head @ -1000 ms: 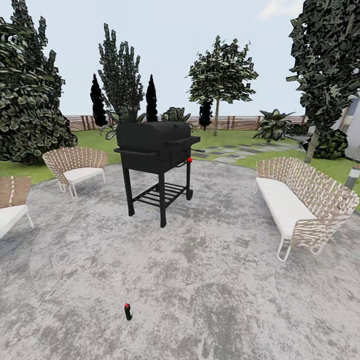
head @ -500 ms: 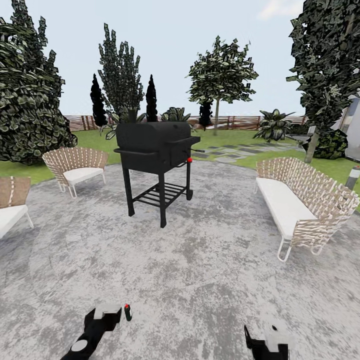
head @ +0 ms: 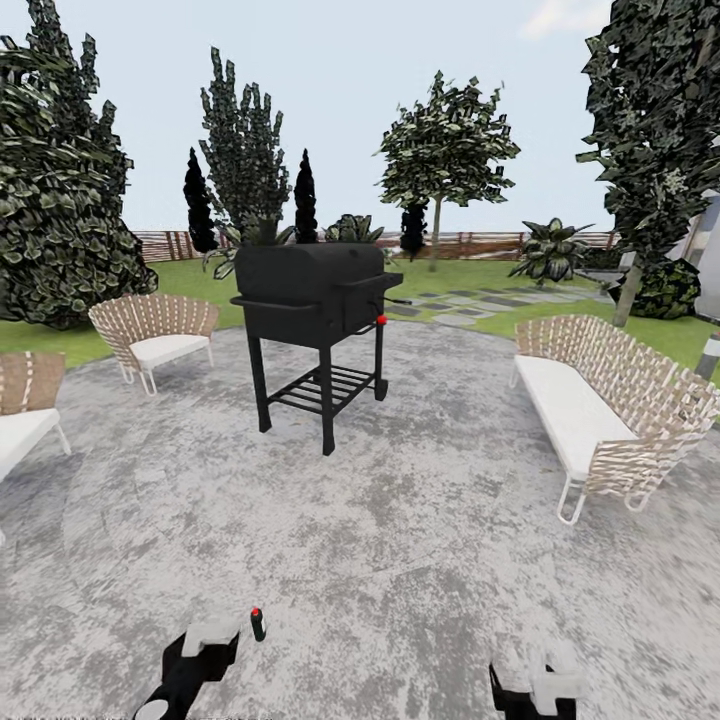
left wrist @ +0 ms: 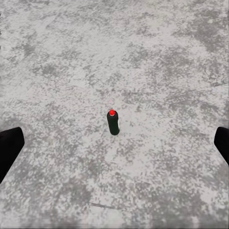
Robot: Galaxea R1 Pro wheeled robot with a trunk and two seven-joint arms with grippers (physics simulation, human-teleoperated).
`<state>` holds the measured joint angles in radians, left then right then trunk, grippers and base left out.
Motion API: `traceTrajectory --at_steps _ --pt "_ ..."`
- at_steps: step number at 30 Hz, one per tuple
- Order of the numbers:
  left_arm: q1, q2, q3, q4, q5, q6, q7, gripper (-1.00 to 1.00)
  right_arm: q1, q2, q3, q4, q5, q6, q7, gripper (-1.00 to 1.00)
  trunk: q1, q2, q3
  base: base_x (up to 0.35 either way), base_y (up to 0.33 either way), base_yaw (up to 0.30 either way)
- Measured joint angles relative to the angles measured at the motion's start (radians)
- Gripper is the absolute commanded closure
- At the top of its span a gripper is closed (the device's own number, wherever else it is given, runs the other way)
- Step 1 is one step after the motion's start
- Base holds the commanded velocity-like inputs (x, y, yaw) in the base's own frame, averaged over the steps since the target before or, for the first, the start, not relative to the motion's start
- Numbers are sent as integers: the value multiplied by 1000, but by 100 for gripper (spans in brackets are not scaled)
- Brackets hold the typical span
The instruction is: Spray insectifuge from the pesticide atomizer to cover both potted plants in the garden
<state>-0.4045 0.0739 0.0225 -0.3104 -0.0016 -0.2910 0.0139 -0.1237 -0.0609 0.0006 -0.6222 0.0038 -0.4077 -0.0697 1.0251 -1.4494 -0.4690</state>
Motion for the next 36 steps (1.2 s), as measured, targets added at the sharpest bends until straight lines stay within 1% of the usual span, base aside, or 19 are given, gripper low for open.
traceTrajectory --at_steps 11,14,20,27,36 --pt "2 0 0 19 0 0 1 -100 0 0 -1 18 -1 -1 -1 -100 0 0 0 0 0 259" --pt "2 0 0 19 0 0 1 -100 0 0 -1 17 -1 -1 -1 -100 0 0 0 91 -2 110" --pt "2 0 0 20 0 0 1 -100 0 0 -1 16 -1 -1 0 -100 -1 0 0 277 -76 21" --pt "2 0 0 20 2 0 1 -100 0 0 0 15 -1 -1 2 -100 -1 0 0 295 -191 3" --pt "2 0 0 19 3 0 1 -100 0 0 0 15 -1 -1 1 -100 -1 0 0 280 -205 231"
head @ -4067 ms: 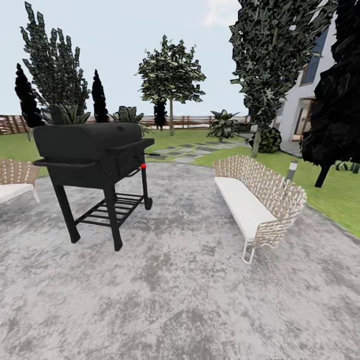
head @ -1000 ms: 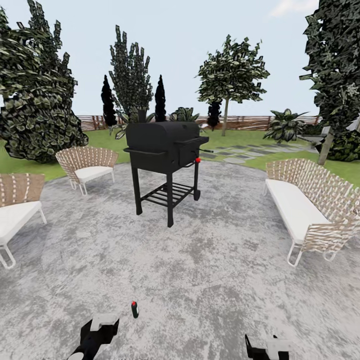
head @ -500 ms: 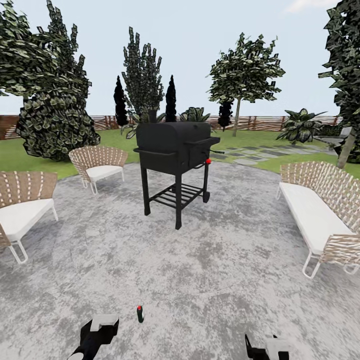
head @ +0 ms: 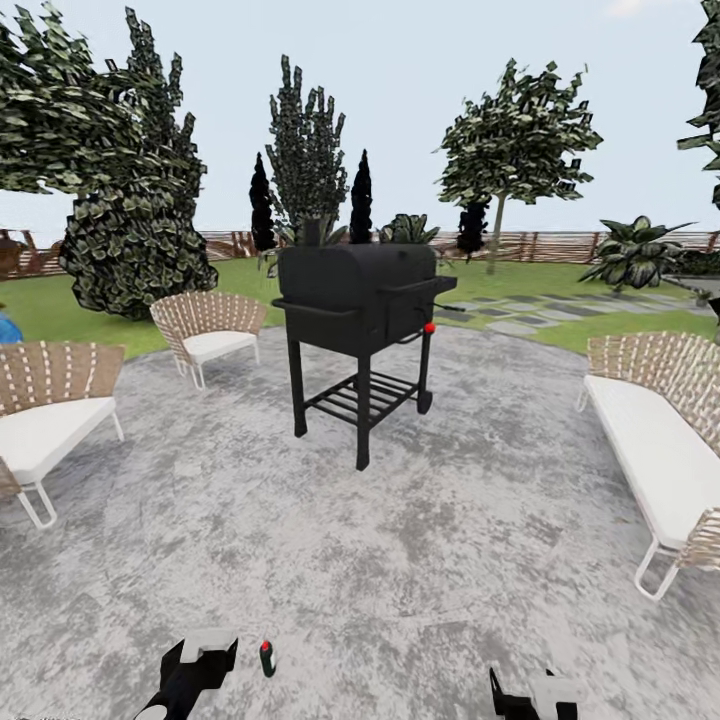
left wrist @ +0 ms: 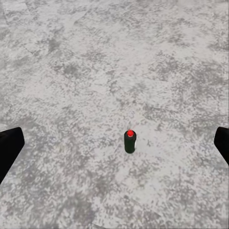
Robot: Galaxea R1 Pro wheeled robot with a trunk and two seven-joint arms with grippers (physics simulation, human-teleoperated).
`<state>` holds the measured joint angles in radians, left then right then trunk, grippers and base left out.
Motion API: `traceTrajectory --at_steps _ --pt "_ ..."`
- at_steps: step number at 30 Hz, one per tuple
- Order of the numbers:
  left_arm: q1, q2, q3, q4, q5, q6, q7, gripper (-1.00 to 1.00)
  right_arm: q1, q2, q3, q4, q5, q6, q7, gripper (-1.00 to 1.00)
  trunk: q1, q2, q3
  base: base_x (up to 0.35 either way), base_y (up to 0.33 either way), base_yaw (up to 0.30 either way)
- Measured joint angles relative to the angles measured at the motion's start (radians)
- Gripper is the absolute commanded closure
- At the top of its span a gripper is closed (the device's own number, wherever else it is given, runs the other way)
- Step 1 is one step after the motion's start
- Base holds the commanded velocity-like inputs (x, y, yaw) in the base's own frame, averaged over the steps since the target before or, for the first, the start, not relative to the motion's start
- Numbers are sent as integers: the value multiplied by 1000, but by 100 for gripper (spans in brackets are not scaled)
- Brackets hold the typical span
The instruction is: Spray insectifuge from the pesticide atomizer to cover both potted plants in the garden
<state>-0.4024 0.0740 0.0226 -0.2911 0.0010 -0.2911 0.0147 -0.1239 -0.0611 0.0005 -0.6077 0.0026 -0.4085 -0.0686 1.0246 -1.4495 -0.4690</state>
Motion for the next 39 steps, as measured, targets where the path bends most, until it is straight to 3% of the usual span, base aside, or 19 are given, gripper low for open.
traceTrajectory --at_steps 15,39 --pt "0 0 0 0 0 -1 0 -100 0 0 0 -1 0 0 0 -100 0 0 0 114 -73 257" --pt "0 0 0 0 0 0 0 -100 0 3 0 -6 0 1 2 -100 0 0 0 19 -24 9"
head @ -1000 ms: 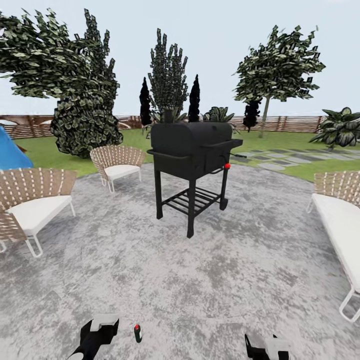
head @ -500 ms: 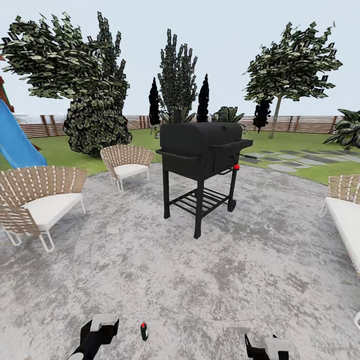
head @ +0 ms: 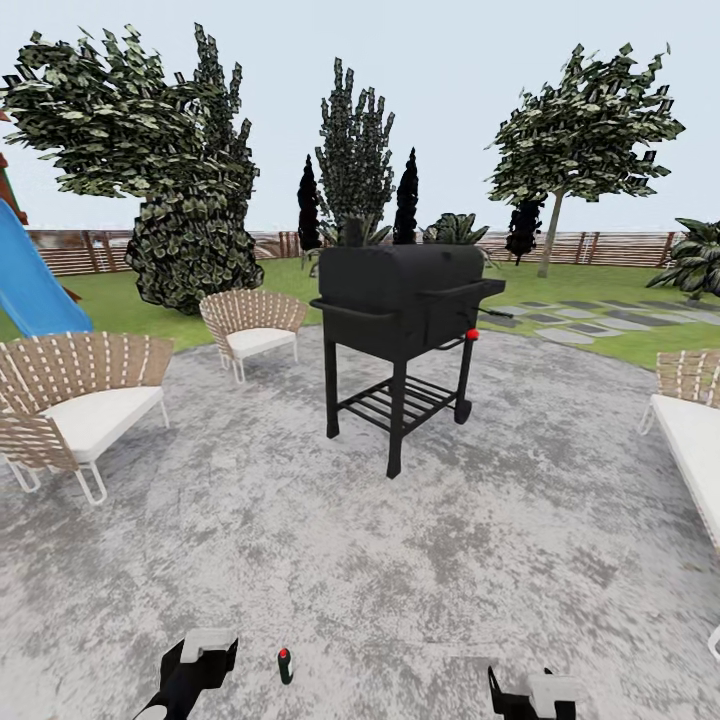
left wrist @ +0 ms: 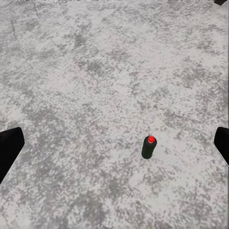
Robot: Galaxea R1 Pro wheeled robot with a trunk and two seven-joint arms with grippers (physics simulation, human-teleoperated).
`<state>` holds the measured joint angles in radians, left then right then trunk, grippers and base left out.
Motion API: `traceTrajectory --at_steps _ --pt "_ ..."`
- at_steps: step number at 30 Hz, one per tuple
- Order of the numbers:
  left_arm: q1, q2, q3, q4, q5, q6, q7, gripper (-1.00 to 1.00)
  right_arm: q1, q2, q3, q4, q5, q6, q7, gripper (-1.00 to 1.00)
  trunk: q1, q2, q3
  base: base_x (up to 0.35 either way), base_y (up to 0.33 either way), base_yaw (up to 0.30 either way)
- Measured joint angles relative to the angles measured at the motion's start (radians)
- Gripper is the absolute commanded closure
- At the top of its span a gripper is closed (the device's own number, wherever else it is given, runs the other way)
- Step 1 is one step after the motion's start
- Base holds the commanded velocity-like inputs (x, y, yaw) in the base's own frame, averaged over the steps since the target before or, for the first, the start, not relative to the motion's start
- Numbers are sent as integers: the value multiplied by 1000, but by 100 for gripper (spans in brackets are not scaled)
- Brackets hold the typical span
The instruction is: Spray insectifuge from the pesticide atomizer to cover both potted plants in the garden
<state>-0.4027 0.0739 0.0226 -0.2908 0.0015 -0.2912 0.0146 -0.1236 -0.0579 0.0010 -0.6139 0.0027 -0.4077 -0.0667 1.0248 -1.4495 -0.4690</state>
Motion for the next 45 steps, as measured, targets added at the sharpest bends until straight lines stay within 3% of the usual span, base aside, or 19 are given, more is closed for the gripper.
traceTrajectory --at_steps 7,26,45 --pt "0 0 0 0 0 0 0 -100 0 0 3 2 0 -1 1 -100 0 0 0 167 -193 61" --pt "0 -2 -1 0 -3 -1 0 -100 0 0 3 5 0 -1 0 -100 0 0 0 21 -38 259" --pt "-7 -9 -1 -10 2 2 0 -100 -1 1 1 -2 0 -1 -1 -100 0 0 0 -136 -133 14"
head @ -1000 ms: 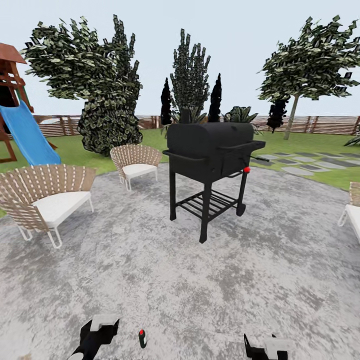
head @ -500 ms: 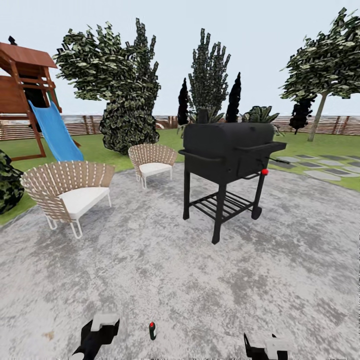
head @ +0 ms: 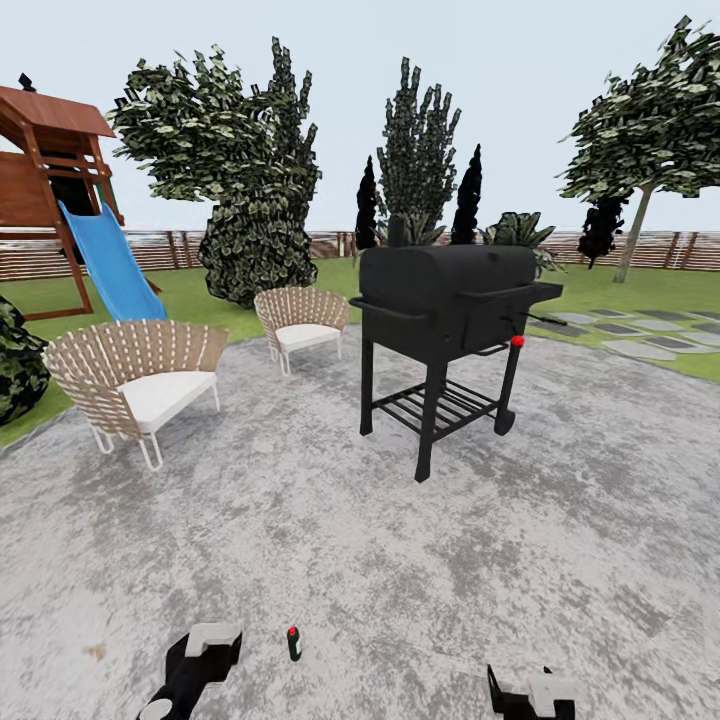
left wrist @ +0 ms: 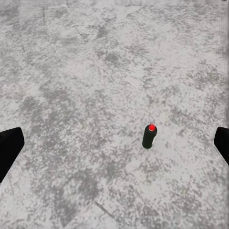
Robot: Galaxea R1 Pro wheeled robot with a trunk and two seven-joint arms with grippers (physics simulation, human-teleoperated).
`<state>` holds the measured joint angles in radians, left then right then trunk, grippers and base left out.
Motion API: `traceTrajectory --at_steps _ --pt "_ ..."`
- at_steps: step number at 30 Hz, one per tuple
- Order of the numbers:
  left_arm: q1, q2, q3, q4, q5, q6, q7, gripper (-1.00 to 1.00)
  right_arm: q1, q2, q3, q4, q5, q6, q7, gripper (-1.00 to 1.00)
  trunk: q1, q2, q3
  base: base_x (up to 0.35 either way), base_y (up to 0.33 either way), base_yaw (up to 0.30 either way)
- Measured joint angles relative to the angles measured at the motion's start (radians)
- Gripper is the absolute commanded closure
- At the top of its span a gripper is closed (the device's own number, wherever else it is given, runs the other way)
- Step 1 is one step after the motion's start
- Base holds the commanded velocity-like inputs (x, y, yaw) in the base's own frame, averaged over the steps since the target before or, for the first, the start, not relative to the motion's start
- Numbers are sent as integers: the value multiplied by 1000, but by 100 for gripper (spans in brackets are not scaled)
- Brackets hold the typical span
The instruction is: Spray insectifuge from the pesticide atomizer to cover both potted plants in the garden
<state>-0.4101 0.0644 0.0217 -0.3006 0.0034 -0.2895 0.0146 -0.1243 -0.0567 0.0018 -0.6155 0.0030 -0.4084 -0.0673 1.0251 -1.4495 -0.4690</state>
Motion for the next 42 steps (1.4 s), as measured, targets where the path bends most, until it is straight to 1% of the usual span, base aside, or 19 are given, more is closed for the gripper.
traceTrajectory --at_steps 5,7,10,12,18,21,25,27,30,33,34,36,42 --pt "-20 -21 -2 -8 -2 7 0 -100 -11 0 -1 -62 0 2 0 -100 0 0 0 0 -1 0" --pt "-58 -27 -3 -3 -7 12 0 -100 -23 0 -1 -106 0 3 1 -100 0 0 0 0 0 0" --pt "-101 -25 -3 2 -5 16 6 -100 -46 0 -1 -162 0 11 1 -100 0 0 0 0 0 0" --pt "-116 -26 -3 3 -3 17 12 -100 -58 0 -1 -189 -1 20 1 -100 0 0 0 0 0 0" --pt "-122 -32 -2 7 -7 8 17 -100 -70 -3 -5 -216 -2 36 1 -100 0 0 0 0 0 0" --pt "-122 -41 -3 6 -9 5 16 -100 -71 -5 -7 -222 -3 37 0 -100 0 0 0 0 0 0" --pt "-123 -47 -4 6 -9 4 15 -100 -71 -7 -7 -225 -4 38 0 -100 0 0 0 0 0 0" --pt "-123 -48 -4 6 -8 3 15 -100 -71 -8 -8 -241 -5 38 0 -100 0 0 0 0 0 0" --pt "-123 -57 -6 2 -10 4 12 -100 -71 -8 -7 -270 -6 38 0 -100 0 0 0 0 0 0" --pt "-123 -64 -10 -6 -12 6 7 -100 -71 -7 -6 -277 -6 37 0 -100 11 -21 -9 0 0 0" --pt "-124 -66 -37 -8 -14 7 6 -100 -71 -7 -7 -279 -5 38 -1 -100 15 -28 -13 0 0 0" --pt "-124 -66 -51 -8 -16 8 10 -100 -71 -7 -8 -279 -5 38 -1 -100 23 -42 -22 0 0 0" --pt "-121 -65 -56 0 -17 4 12 -100 -71 -7 -8 -281 -6 38 -1 -100 46 -84 -50 0 0 0"
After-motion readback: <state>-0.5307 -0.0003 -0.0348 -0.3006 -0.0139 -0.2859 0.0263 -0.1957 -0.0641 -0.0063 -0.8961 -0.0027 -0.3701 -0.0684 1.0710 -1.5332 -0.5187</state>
